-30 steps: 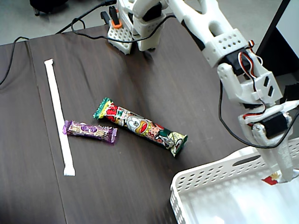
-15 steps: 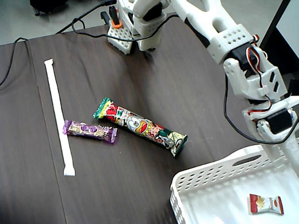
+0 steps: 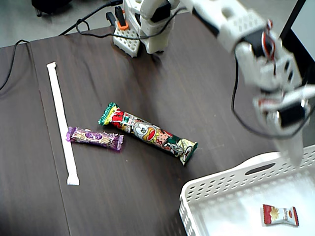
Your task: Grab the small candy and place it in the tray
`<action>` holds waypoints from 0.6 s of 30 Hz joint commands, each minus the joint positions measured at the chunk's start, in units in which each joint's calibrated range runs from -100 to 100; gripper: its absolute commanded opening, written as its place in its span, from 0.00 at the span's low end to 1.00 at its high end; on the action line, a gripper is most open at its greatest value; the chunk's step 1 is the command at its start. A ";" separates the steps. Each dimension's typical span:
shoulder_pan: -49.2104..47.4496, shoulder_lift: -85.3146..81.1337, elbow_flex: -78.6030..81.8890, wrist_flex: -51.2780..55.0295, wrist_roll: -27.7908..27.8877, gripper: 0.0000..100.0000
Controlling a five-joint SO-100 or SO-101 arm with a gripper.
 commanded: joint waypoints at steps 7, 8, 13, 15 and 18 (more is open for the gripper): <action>3.30 -21.46 -3.30 25.21 2.69 0.01; 3.37 -22.05 -1.38 27.44 4.42 0.01; 5.36 -31.84 12.59 29.41 8.04 0.01; 5.65 -38.62 20.17 28.21 8.09 0.01; 6.76 -49.09 34.05 23.93 9.51 0.01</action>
